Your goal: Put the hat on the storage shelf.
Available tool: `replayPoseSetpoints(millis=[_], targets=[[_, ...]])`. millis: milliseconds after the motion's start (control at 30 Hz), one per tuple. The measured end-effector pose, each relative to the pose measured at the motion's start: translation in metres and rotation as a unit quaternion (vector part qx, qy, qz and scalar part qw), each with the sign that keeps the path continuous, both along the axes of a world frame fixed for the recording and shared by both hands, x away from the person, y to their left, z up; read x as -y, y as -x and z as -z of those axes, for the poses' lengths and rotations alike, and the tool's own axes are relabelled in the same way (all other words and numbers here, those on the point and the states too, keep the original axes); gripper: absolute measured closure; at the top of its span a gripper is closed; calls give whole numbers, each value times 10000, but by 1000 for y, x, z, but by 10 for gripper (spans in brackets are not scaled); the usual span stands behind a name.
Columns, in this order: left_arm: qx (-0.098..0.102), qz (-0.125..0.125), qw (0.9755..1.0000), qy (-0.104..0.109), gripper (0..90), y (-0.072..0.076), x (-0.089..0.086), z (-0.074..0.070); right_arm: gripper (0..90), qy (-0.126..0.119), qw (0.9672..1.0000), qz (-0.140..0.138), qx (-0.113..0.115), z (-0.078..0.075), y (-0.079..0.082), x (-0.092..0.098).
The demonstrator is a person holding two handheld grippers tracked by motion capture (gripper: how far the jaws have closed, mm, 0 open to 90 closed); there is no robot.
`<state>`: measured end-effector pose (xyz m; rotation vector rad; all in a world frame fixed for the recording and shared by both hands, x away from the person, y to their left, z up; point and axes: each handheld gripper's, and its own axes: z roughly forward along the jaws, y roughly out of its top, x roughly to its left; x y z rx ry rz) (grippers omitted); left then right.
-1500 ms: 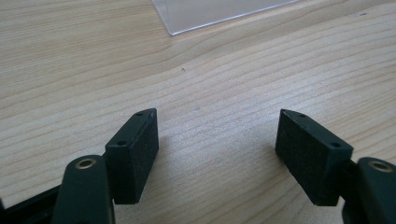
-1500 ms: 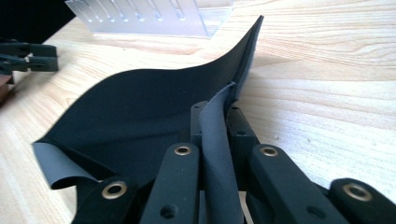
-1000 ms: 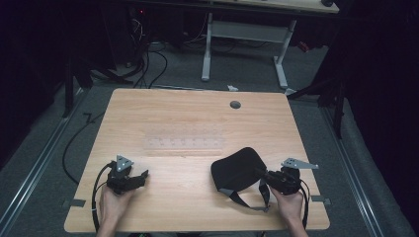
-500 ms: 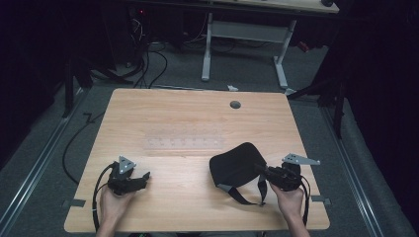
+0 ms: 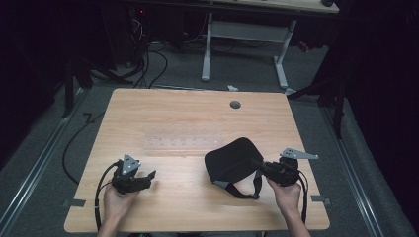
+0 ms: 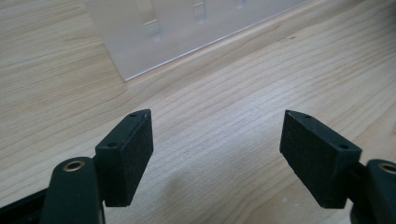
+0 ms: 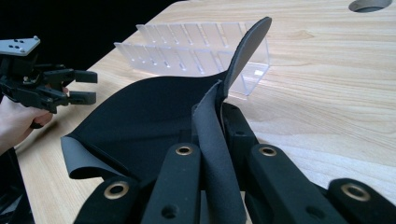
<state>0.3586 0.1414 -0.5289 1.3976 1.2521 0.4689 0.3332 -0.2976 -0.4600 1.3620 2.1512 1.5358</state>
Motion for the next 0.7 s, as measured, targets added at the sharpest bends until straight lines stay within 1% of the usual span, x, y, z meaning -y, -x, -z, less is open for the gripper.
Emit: replayPoseSetpoints(millis=[67,200,267,300,433,500,567,700], targets=[[19,59,10000,30,260,2,2,-2,856,-7,10000,-27,-21,-2,-1,-2],[105,218,9997,28,260,6,9,-9,856,-18,9999,-121,16,-5,-2,-8],[148,288,9995,63,261,8,12,-12,856,-48,9998,-168,13,-5,-3,-11],[164,357,9992,25,259,9,15,-14,856,-58,9998,-183,-1,-5,-3,-13],[255,536,9982,-12,255,13,24,-20,856,-66,9996,-266,3,-7,-6,-22],[320,603,9977,13,253,15,29,-22,856,-60,9995,-314,14,-8,-7,-27],[350,678,9971,38,254,17,32,-25,856,-53,9993,-360,0,-9,-8,-31],[317,848,9959,76,250,20,39,-28,855,-36,9991,-429,-9,-9,-10,-38]])
